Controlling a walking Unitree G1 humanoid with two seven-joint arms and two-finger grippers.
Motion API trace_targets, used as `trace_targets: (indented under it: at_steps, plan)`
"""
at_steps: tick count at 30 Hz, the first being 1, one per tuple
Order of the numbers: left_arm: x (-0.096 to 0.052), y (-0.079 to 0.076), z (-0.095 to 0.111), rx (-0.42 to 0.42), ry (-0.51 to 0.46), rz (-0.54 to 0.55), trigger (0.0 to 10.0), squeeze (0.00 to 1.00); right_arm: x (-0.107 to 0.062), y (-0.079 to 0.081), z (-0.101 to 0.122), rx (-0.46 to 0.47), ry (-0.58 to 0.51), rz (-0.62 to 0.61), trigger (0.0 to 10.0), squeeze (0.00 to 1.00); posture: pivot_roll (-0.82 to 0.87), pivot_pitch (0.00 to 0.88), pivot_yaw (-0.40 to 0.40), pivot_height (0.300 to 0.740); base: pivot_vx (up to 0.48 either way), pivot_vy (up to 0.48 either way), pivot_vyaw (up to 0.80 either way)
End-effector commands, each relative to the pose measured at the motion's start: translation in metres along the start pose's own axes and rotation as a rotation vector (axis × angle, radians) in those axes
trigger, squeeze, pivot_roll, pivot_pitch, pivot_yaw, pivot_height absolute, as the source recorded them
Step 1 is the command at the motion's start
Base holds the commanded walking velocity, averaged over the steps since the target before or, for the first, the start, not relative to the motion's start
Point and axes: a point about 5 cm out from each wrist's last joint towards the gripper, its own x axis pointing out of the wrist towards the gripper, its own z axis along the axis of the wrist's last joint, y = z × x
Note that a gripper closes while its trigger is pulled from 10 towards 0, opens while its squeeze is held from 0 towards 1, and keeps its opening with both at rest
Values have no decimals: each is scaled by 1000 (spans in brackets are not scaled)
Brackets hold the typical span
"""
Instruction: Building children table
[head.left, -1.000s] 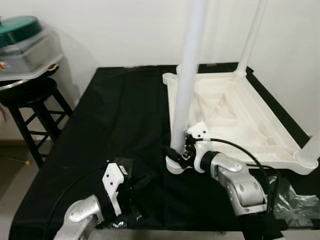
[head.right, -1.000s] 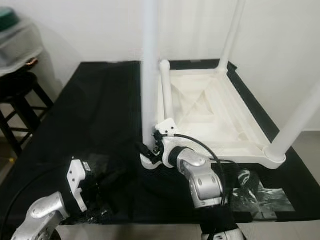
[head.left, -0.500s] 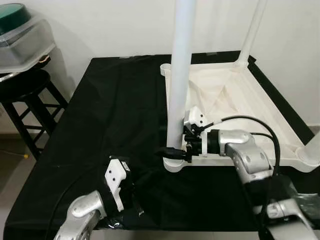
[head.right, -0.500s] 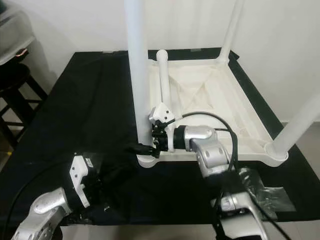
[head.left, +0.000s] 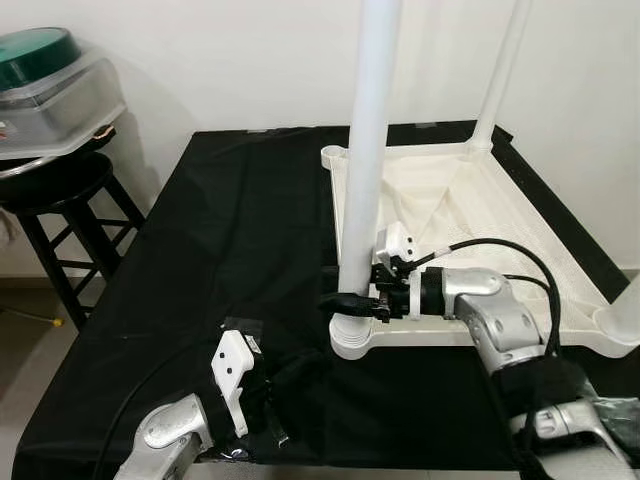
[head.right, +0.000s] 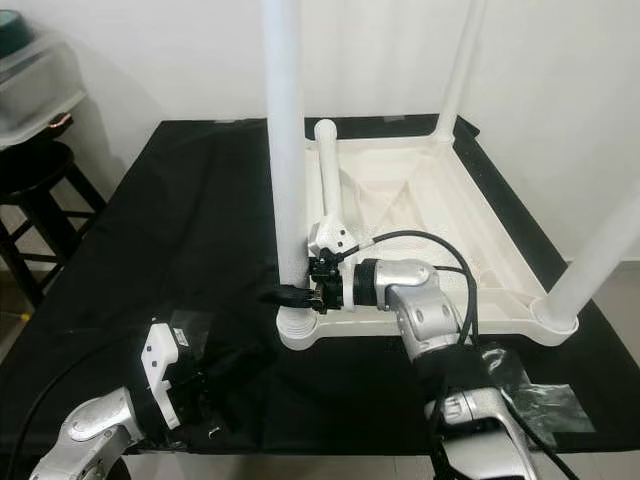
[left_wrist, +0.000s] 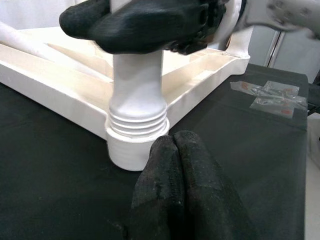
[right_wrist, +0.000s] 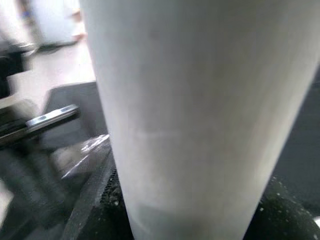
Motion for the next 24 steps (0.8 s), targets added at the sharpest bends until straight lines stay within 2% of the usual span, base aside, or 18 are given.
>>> trace_targets:
  at_steps: [1,2,3,4,5,6,7,8,12,13,14,15,16,18,19,22,24]
  plan:
    - [-2,-1,1,-10,-3,-11,10000,0,-3,-1,-22,57,99,-180,0,0,-19,111,22,740,0,0,0]
    - [-2,-1,1,-10,-3,-11,10000,0,-3,-1,-22,57,99,-180,0,0,-19,111,22,740,0,0,0]
    - [-3,0,2,-11,-5,-10,10000,0,-3,10,-35,152,102,-453,0,0,-38,121,28,740,0,0,0]
    - [-3,0,2,-11,-5,-10,10000,0,-3,10,-35,152,102,-453,0,0,-38,121,28,740,0,0,0]
    - [-3,0,3,-12,-6,-9,10000,0,-2,28,-46,179,129,-543,0,0,-37,126,32,740,0,0,0]
    - [-3,0,3,-12,-6,-9,10000,0,-2,28,-46,179,129,-543,0,0,-37,126,32,740,0,0,0]
    - [-3,1,3,-13,-6,-10,10000,0,1,41,-49,145,154,-580,0,0,-51,119,44,740,0,0,0]
    - [-3,3,3,-16,-6,-12,10000,0,6,47,-46,108,150,-575,0,0,-47,119,44,740,0,0,0]
    - [-2,3,4,-18,-4,-15,10000,0,9,45,-48,140,151,-571,0,0,-38,118,37,740,0,0,0]
    - [-2,3,4,-16,-4,-14,10000,0,9,44,-50,153,158,-562,3569,0,-38,118,33,740,0,0,0]
    - [-2,4,4,-15,-6,-11,10000,0,10,43,-50,160,166,-556,10000,0,-38,117,34,740,0,0,0]
    - [-2,4,4,-15,-6,-11,10000,0,10,43,-50,160,166,-556,10000,0,-38,117,34,740,0,0,0]
    - [-2,4,4,-14,-9,-5,10000,0,11,40,-46,174,144,-506,10000,216,-33,117,30,740,0,0,0]
    - [-2,4,4,-14,-11,-1,10000,0,11,39,-42,185,127,-481,10000,216,-30,115,30,740,0,0,0]
    - [-2,4,5,-15,-12,1,10000,0,13,37,-34,190,95,-402,10000,1000,-30,115,30,740,0,0,0]
    - [-2,4,5,-15,-10,2,10000,0,11,35,-5,157,-18,-186,10000,1000,-20,110,34,740,0,0,0]
    - [-2,4,5,-15,-10,2,10000,0,11,35,-5,157,-18,-186,10000,1000,-20,110,34,740,0,0,0]
